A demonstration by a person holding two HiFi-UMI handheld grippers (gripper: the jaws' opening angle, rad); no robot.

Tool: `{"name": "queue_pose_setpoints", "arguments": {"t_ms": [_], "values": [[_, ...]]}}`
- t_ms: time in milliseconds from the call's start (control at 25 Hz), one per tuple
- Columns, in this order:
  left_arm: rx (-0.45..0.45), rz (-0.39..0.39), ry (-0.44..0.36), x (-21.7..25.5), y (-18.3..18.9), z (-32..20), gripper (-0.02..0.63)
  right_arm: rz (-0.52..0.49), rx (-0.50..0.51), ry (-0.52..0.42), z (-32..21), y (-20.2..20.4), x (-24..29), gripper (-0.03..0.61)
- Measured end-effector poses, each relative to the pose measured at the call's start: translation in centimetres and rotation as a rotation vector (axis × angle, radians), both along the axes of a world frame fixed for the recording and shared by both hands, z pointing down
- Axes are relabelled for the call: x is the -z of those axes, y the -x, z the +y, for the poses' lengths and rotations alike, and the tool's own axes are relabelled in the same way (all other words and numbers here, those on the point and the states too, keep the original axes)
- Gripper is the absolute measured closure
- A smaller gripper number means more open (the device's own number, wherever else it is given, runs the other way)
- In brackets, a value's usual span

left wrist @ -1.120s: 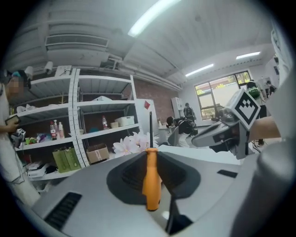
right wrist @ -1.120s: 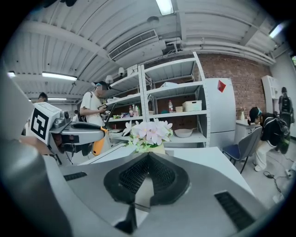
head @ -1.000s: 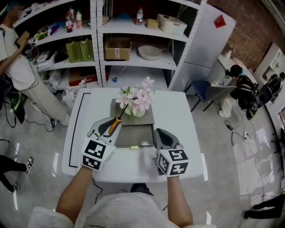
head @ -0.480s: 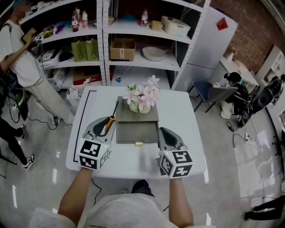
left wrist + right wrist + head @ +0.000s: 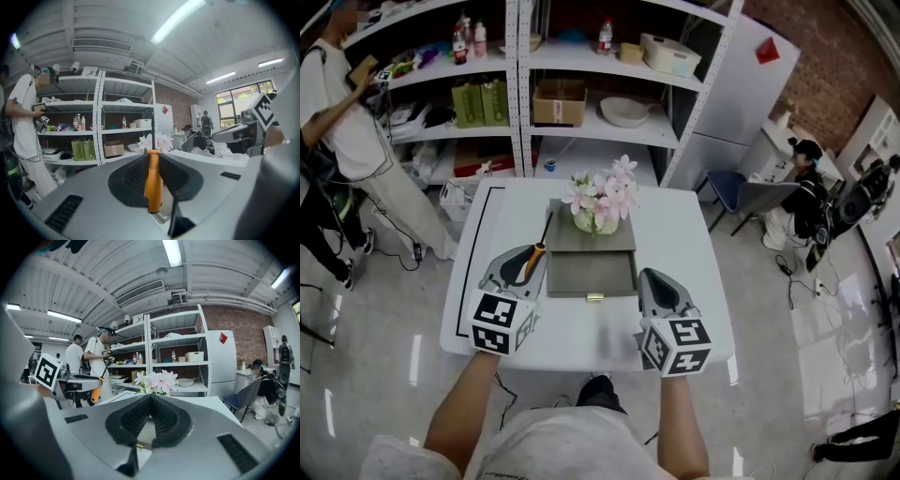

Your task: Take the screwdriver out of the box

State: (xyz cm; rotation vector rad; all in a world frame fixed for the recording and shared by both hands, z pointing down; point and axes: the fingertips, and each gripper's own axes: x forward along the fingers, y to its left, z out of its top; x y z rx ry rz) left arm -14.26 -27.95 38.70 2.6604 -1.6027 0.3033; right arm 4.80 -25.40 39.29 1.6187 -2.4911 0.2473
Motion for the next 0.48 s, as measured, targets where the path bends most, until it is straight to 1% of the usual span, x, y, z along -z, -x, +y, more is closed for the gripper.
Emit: {"name": "queue_pose_setpoints", "arguments": {"t_ms": [480], "values": [[-0.004, -0.012, 0.016, -0.9, 0.04, -0.16, 0.541, 0.0, 0.007, -0.001, -0.29, 0.36, -0.17, 0.572]]}}
